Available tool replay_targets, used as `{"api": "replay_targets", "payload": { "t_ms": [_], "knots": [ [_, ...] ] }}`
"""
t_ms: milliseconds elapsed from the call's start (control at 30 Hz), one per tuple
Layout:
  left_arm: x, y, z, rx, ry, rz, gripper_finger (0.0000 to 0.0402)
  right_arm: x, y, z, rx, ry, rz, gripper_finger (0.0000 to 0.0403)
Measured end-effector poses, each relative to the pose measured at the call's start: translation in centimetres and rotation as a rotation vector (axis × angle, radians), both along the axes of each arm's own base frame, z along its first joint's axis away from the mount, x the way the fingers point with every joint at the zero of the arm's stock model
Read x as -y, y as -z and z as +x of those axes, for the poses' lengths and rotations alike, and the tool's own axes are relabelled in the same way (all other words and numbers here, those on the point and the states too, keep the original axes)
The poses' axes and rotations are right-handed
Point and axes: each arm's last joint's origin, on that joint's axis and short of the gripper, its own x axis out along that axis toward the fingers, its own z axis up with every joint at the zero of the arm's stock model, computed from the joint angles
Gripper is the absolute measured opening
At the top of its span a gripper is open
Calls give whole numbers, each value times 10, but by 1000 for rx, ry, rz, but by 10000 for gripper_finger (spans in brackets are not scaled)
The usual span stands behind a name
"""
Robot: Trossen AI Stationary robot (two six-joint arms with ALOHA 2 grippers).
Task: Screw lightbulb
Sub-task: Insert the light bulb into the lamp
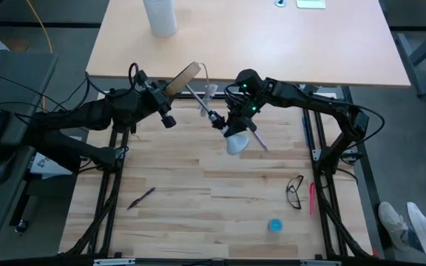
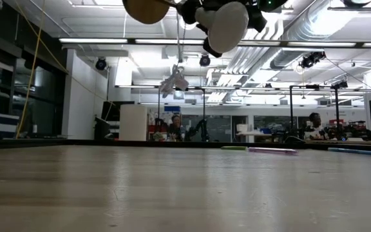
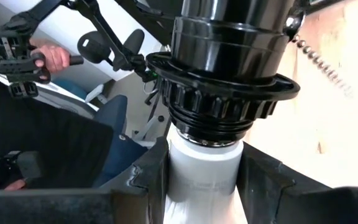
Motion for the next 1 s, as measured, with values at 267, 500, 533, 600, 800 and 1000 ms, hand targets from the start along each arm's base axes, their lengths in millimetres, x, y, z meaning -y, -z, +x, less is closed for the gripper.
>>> {"api": "replay_targets", "payload": {
  "t_ms": [267, 500, 533, 600, 800, 1000],
  "knots": [
    [-5, 1, 1, -2, 13, -15, 112, 0, 4, -4, -38, -7, -2, 142],
    [-5, 3, 2, -19, 20, -18, 112, 1, 5, -4, -58, 26, -16, 142],
    [-5, 3, 2, -19, 18, -18, 112, 1, 5, -4, -61, 30, -19, 142],
    [-5, 3, 2, -19, 16, -19, 112, 1, 5, -4, -64, 35, -21, 144],
    [-3, 21, 4, -153, 71, -65, 112, 4, -3, -1, -13, 100, -106, 249],
    [-4, 30, 12, -168, 22, -136, 112, 7, -2, -1, -29, 147, -138, 262]
  ]
}}
